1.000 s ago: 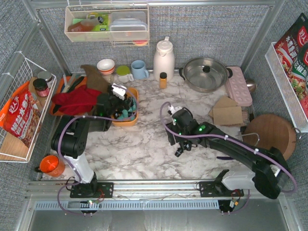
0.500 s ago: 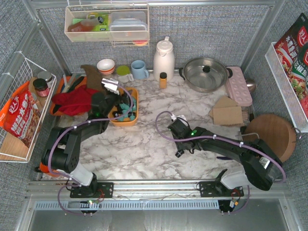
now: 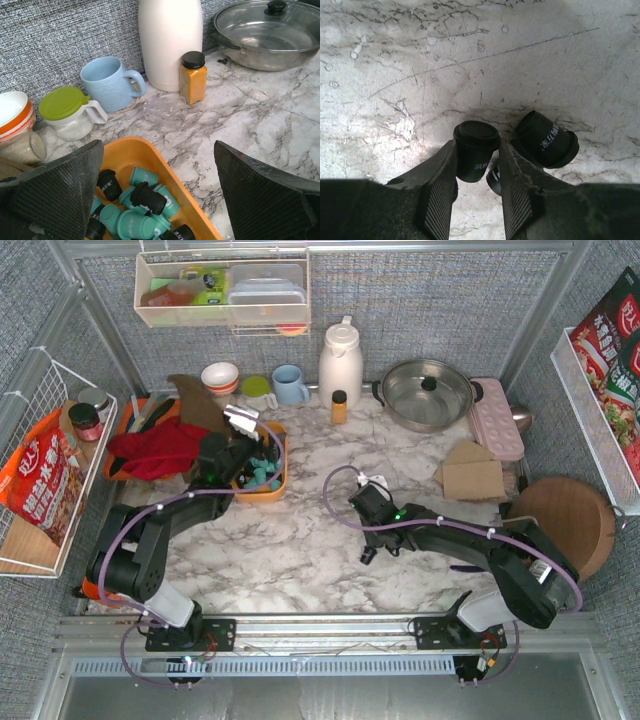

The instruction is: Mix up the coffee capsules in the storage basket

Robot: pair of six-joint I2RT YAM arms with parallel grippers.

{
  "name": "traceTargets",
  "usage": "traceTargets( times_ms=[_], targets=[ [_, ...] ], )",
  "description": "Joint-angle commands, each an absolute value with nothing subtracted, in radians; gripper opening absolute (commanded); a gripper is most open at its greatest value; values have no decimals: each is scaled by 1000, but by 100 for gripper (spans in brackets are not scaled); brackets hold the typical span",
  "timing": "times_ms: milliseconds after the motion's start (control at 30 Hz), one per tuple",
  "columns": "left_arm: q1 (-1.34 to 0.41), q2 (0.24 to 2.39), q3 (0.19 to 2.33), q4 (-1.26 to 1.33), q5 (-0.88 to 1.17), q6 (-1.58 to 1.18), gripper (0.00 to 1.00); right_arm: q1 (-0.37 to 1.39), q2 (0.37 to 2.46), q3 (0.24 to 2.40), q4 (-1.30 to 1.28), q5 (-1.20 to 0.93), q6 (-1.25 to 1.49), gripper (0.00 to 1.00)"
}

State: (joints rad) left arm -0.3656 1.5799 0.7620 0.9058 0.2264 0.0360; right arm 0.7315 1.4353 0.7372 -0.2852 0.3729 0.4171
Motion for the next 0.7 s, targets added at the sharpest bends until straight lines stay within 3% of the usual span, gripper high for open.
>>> traceTargets(
  times_ms=[0, 300, 667],
  targets=[
    [-387, 1571, 769, 913, 238, 68, 99, 721, 1447, 723, -267, 306, 446, 33],
    [-478, 1587, 746, 921, 441, 227, 99, 701, 1452, 740, -250, 229, 454, 33],
    [-547, 1610, 652, 1070, 896, 379, 99, 691, 1188, 824, -319, 218, 423, 33]
  ],
)
